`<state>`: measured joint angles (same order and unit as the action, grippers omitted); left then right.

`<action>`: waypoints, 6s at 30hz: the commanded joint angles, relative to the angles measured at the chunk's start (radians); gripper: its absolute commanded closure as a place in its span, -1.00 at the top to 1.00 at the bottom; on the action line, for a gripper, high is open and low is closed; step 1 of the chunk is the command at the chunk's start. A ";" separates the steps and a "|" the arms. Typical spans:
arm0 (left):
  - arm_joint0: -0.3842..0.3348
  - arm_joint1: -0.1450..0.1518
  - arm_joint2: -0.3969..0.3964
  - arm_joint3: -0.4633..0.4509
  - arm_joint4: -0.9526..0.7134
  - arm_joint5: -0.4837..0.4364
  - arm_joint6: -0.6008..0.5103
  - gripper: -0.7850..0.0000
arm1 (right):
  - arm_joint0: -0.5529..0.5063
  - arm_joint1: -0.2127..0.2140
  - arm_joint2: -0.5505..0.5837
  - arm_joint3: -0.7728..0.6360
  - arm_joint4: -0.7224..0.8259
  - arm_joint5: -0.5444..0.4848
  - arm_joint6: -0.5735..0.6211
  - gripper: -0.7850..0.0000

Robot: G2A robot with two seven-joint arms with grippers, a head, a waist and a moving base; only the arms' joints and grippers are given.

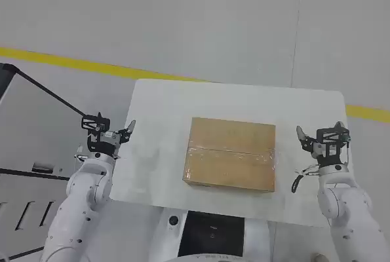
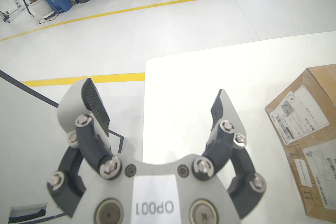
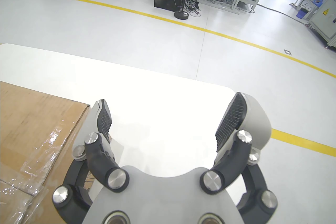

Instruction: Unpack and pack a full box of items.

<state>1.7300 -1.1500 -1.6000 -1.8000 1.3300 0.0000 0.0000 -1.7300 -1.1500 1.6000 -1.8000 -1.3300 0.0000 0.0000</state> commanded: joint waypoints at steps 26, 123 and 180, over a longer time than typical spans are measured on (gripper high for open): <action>-0.008 -0.003 -0.013 0.005 -0.060 -0.036 0.018 1.00 | -0.044 0.004 0.139 -0.090 0.428 -0.191 0.223 0.84; 0.005 0.003 -0.067 0.003 -0.179 -0.264 0.075 1.00 | 0.301 0.088 -0.028 -0.135 1.552 0.079 1.154 -1.00; 0.010 0.001 -0.049 0.002 -0.165 -0.330 0.079 1.00 | 1.196 -0.164 -0.917 0.362 1.813 0.003 0.894 -1.00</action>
<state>1.7397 -1.1485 -1.6488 -1.7977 1.1648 -0.3305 0.0790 -0.5411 -1.3094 0.6898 -1.4469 0.4813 0.0069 0.8901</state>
